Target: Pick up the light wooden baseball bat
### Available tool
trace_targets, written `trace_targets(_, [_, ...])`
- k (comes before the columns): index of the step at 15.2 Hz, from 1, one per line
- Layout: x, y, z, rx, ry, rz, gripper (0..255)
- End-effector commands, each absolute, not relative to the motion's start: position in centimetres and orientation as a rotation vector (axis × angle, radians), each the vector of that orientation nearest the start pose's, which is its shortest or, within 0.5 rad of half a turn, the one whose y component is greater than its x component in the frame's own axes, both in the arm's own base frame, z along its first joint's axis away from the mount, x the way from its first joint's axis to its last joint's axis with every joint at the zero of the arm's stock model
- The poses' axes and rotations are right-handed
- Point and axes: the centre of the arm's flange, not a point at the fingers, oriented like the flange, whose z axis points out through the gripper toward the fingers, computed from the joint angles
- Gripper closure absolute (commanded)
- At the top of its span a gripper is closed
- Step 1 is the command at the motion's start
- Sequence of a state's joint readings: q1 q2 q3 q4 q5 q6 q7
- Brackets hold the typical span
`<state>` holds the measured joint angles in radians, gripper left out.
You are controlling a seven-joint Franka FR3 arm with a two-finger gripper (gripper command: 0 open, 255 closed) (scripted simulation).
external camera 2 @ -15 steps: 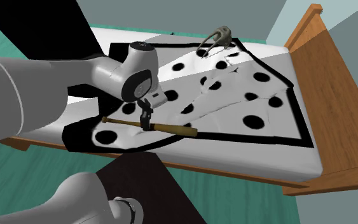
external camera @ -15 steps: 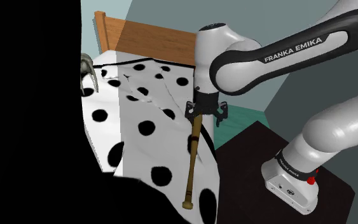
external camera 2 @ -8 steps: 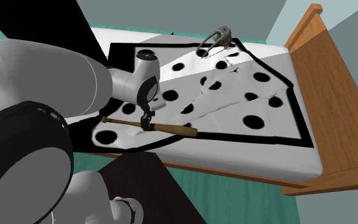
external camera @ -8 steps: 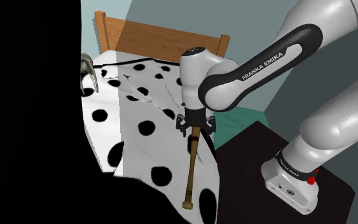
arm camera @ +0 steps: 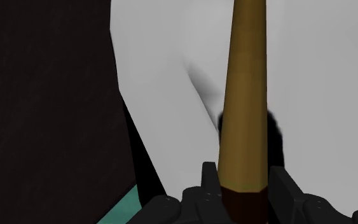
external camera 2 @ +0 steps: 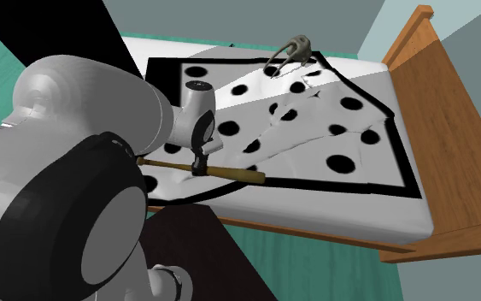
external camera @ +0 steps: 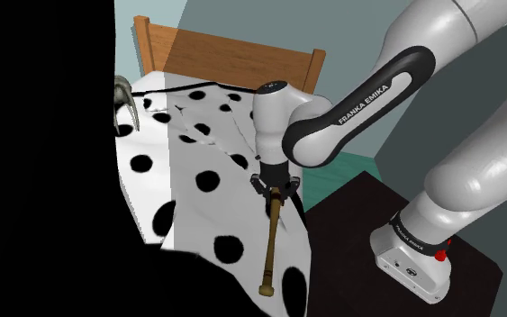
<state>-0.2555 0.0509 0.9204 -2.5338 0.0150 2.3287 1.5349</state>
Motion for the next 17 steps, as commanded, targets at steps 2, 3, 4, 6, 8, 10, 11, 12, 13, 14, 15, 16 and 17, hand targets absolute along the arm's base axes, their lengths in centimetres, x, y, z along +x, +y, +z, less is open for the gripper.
trace_targets(2, [33.7,26.9,24.5,-3.005,1.41,0.253,255])
trace_targets(3, [33.7,26.9,24.5,-3.005,1.41,0.253,255])
trace_targets(4, [33.7,26.9,24.4,-3.005,1.41,0.253,255])
trace_targets(6, [33.7,26.9,24.4,-3.005,1.41,0.253,255])
trace_targets(8, [33.8,26.9,24.5,-3.005,1.41,0.253,255])
trace_targets(10, [33.8,26.9,25.5,-3.005,1.41,0.253,255])
trace_targets(11, [33.8,26.9,26.1,-3.005,1.41,0.253,255])
trace_targets(12, [33.8,26.9,26.6,-3.005,1.41,0.253,255])
trace_targets(13, [33.8,26.9,27.1,-3.005,1.41,0.253,255])
trace_targets(14, [33.8,26.9,27.6,-3.005,1.41,0.253,255])
trace_targets(15, [33.8,26.9,28.2,-3.005,1.41,0.253,255])
trace_targets(16, [33.8,26.9,28.7,-3.005,1.41,0.253,255])
trace_targets(17, [33.8,26.9,29.2,-3.005,1.41,0.253,255])
